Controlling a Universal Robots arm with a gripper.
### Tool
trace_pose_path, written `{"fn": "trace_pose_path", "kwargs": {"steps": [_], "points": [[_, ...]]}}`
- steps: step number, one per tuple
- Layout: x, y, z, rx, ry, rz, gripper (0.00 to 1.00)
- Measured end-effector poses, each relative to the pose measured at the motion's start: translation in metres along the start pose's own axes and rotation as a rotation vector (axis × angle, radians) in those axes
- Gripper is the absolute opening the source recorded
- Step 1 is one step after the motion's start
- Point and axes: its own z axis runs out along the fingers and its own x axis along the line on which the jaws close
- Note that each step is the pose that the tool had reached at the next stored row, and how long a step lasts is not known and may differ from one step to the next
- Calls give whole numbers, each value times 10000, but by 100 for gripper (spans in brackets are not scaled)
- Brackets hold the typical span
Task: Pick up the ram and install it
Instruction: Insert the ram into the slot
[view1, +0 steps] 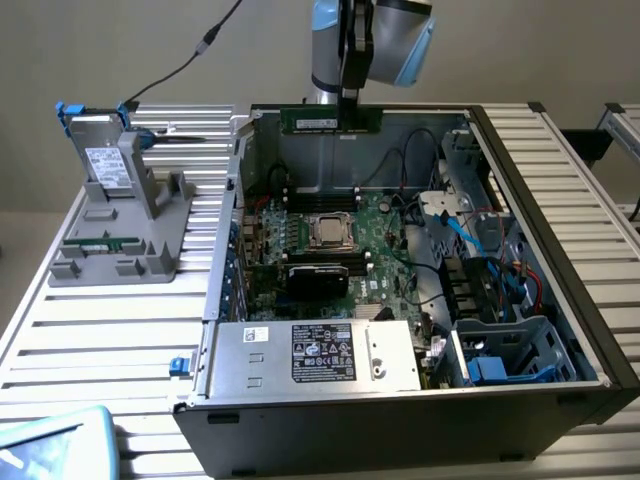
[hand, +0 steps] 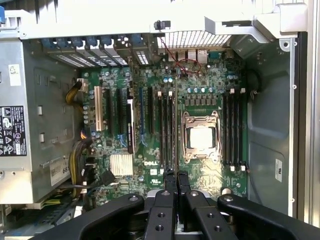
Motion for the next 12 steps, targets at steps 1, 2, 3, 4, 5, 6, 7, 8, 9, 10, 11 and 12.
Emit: {"fn": "trace_pose_path", "kwargs": {"steps": [1,2,3,4,5,6,7,8,9,10,11,12], "points": [[0,-1,11,2,0,-1,13],[-1,-2,22,3,0,-1,13],[-1,-2,32,3,0,-1,13],[-2,-3,45,4,0,-1,13],[-2,-4,59,4,0,-1,13],[-2,-4,74,4,0,-1,13],[-3,-5,90,4,-1,-2,13],[-3,-6,104,4,1,-1,13],[-3,-7,119,4,0,-1,13],[-4,-7,133,4,0,-1,13],[-5,-8,147,4,0,-1,13],[-5,-8,158,4,0,-2,13]]}}
